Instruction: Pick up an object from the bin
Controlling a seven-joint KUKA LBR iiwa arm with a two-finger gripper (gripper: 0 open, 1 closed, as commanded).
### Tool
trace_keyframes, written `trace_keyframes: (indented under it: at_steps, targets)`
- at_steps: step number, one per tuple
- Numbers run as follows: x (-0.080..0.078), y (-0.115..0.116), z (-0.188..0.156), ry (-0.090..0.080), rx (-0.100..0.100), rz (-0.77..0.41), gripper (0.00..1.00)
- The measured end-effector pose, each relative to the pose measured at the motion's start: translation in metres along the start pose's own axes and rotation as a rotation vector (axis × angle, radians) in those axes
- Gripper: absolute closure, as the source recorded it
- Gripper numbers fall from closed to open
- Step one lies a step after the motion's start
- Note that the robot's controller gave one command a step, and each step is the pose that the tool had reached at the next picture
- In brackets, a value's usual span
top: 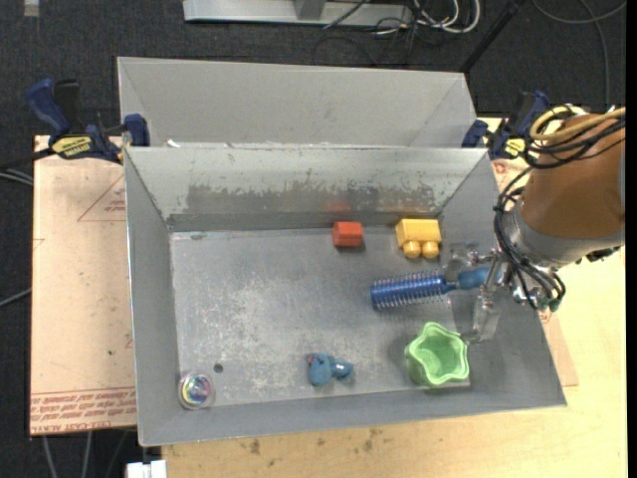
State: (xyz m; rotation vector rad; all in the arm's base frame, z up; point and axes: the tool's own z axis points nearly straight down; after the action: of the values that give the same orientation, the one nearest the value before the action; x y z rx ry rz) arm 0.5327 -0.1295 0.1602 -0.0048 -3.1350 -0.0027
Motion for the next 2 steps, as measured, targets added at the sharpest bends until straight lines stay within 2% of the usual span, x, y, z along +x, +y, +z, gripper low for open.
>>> trace_keyframes:
  at_steps: [1,2]
  targets:
    - [-0.0135,0.0486,0.0719,-0.002,-0.003,0.084,0.0]
    - [-0.0142,0.0452,0.0685,-0.006,0.0,0.087,1.0]
